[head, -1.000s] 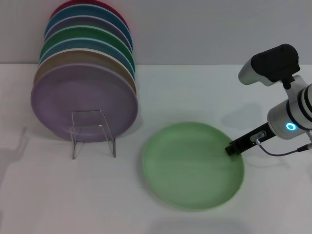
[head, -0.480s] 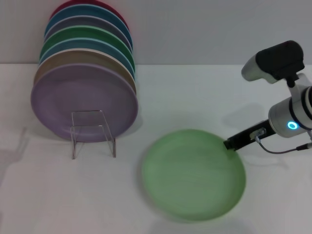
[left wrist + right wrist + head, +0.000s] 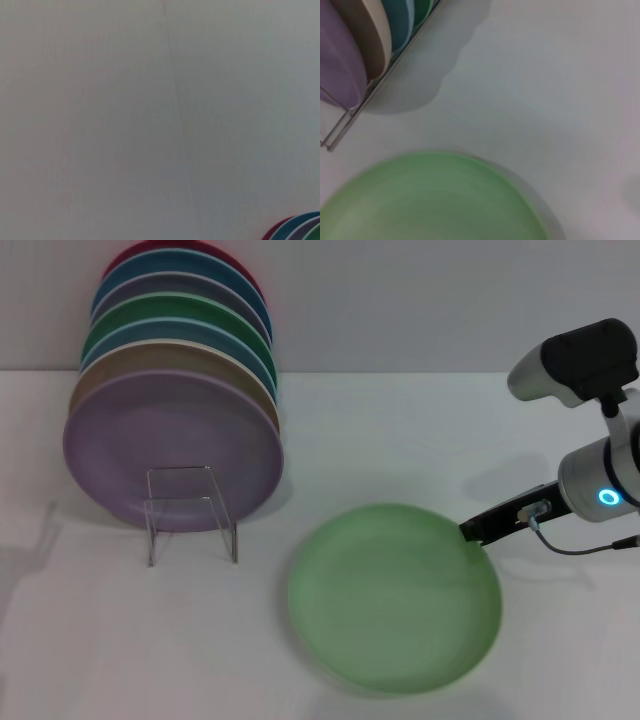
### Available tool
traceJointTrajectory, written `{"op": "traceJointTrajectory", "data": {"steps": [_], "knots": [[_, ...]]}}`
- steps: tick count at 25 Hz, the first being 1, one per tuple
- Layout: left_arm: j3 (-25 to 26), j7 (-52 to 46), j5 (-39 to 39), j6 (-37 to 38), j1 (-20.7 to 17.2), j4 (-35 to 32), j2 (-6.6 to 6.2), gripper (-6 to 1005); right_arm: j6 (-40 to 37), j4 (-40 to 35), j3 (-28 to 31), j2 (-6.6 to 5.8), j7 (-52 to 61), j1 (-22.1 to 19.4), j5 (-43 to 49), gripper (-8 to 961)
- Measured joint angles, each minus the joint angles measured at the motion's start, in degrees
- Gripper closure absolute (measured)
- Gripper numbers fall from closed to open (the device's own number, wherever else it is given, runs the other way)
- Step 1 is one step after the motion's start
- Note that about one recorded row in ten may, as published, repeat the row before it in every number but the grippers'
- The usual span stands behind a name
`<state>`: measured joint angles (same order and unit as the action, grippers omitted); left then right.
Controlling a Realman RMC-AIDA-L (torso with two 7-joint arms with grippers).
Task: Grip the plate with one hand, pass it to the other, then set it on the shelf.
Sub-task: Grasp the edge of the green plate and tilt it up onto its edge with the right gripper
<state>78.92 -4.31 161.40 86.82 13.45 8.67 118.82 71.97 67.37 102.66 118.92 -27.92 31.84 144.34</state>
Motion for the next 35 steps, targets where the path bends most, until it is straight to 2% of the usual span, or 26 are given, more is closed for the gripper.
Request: {"op": "traceJointTrajectory", "data": {"steps": [9, 21, 25, 35], "knots": [[0.0, 0.0, 0.06, 0.02, -0.1, 0.21, 0.0, 222, 0.7, 2.52, 1.4, -0.09, 0.29, -1.53, -0.04, 947], [0.0, 0.04, 0.01, -0.34, 0.39, 0.2, 0.0, 222, 0.53, 0.67, 1.34, -0.05, 0.09, -1.17, 0.42, 941], [0.0, 0.16, -0.03, -0.41, 0.44, 0.21, 0.0, 223, 2.37, 2.18, 1.4, -0.07, 0.53, -1.14, 0.45, 939], [0.03, 0.12, -0.03, -0.43, 0.43, 0.04, 0.0, 223, 4.48, 2.39, 1.13, -0.17, 0.73, -0.94, 1.63, 766]]}}
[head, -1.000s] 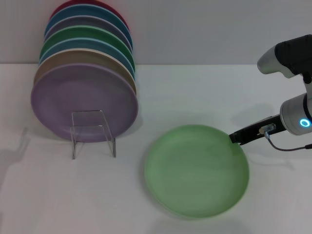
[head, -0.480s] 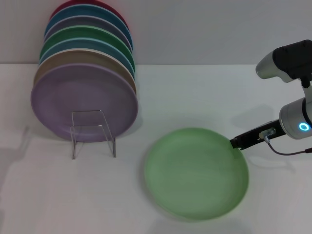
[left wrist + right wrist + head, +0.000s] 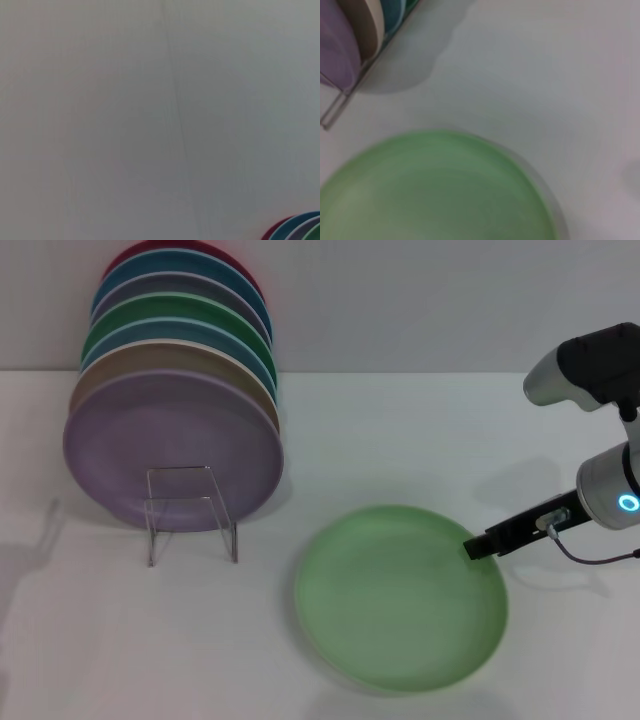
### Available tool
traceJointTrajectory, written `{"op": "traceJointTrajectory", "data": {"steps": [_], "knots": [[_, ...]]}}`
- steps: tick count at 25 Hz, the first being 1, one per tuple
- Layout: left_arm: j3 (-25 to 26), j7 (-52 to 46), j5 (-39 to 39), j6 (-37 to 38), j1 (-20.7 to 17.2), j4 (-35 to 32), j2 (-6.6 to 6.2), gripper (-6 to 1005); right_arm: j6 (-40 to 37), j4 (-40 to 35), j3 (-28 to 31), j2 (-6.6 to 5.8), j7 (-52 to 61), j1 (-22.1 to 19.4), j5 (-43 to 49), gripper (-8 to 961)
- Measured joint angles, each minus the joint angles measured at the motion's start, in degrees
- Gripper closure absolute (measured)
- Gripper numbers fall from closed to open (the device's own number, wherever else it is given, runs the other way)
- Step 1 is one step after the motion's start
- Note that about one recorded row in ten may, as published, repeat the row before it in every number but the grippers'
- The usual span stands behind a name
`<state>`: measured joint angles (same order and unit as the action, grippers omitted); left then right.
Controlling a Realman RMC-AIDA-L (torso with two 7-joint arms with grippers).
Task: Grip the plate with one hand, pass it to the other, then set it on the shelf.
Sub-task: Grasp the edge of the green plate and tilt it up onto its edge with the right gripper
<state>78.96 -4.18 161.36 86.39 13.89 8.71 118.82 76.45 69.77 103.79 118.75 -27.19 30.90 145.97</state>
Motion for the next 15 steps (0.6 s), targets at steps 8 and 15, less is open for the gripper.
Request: {"op": "traceJointTrajectory", "data": {"steps": [8, 15], "knots": [[-0.04, -0.11, 0.01, 0.0, 0.0, -0.11, 0.0, 223, 0.49, -0.42, 0.29, 0.0, 0.3, 0.08, 1.39, 601], [-0.04, -0.05, 0.05, 0.0, 0.0, 0.12, 0.0, 224, -0.54, -3.1, 0.22, 0.07, 0.3, 0.99, 1.43, 644]]}}
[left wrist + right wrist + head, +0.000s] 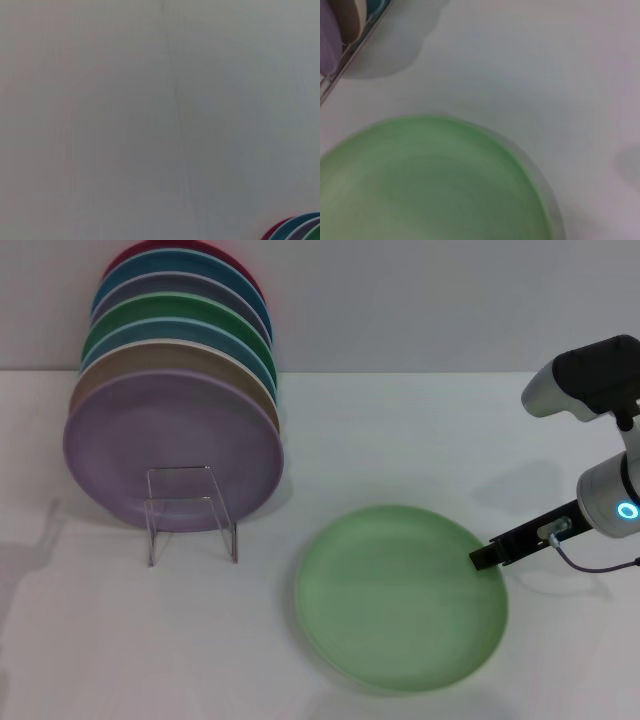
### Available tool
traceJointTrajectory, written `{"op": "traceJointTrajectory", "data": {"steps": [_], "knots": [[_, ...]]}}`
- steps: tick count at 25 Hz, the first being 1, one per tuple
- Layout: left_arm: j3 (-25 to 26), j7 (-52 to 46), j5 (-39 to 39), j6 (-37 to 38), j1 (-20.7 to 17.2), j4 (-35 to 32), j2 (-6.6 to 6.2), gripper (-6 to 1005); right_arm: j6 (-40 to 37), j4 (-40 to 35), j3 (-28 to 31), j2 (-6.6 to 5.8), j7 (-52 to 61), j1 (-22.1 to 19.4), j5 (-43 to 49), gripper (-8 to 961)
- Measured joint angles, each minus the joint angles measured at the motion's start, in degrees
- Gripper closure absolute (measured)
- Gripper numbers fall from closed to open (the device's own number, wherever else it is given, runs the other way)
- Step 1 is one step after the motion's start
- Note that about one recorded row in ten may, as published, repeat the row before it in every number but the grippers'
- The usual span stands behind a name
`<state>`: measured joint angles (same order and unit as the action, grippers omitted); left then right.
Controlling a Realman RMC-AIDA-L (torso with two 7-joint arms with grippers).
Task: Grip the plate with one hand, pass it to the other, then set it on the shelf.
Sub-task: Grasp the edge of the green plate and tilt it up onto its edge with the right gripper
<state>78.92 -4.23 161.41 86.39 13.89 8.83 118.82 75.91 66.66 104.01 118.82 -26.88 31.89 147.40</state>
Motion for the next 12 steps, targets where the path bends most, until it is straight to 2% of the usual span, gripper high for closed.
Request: {"op": "traceJointTrajectory", "data": {"steps": [12], "knots": [[0.0, 0.28, -0.04, -0.09, 0.16, -0.19, 0.0, 224, -1.62, -2.39, -0.97, 0.07, 0.7, 1.6, 1.4, 718]]}}
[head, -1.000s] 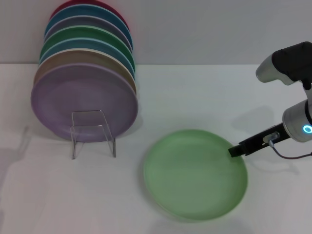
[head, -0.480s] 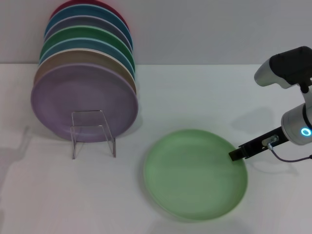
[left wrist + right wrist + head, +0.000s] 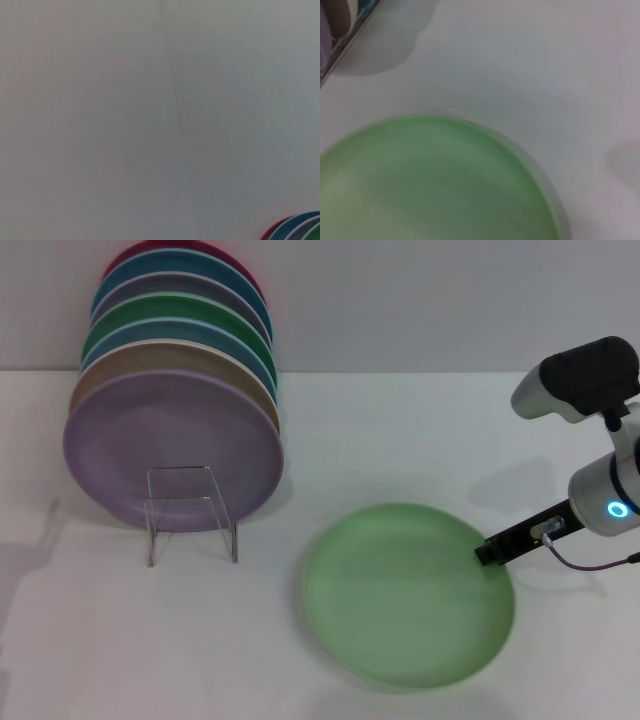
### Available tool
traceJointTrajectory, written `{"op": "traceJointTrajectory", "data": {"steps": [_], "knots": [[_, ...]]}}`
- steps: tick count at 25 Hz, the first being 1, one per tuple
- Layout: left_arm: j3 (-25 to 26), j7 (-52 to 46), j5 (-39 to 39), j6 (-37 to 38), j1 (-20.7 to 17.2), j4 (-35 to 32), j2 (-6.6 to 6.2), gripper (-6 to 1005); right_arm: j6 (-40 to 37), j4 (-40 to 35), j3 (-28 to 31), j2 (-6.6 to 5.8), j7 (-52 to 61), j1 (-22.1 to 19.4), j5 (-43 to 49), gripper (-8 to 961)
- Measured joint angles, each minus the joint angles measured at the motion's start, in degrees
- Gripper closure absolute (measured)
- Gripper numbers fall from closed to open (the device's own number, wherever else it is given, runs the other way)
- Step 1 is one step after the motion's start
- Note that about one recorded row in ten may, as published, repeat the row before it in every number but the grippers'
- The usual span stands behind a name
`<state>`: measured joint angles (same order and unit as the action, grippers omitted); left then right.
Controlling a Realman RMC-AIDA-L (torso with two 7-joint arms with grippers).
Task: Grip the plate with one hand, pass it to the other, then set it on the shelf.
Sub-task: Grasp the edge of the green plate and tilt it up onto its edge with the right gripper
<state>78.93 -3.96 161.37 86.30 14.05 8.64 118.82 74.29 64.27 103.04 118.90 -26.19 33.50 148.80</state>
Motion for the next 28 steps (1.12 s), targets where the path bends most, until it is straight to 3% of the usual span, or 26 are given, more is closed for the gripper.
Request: {"op": "traceJointTrajectory", "data": {"steps": [3, 10, 18, 28], "knots": [[0.0, 0.02, 0.0, -0.03, 0.26, -0.3, 0.0, 224, -1.01, -1.36, -0.33, -0.01, 0.26, 0.84, 0.0, 736], [0.0, 0.11, 0.0, -0.08, 0.28, -0.37, 0.0, 225, -2.08, -2.1, -0.55, -0.07, 0.53, 1.28, 0.04, 905], [0.03, 0.15, 0.0, -0.08, 0.28, 0.15, -0.07, 225, -2.26, -1.22, -0.75, -0.06, 0.13, 1.04, 0.09, 915], [0.0, 0.18, 0.09, 0.35, 0.45, 0.24, -0.04, 225, -2.31, 5.55, -1.22, 0.08, -0.14, -1.33, -0.8, 917]]}}
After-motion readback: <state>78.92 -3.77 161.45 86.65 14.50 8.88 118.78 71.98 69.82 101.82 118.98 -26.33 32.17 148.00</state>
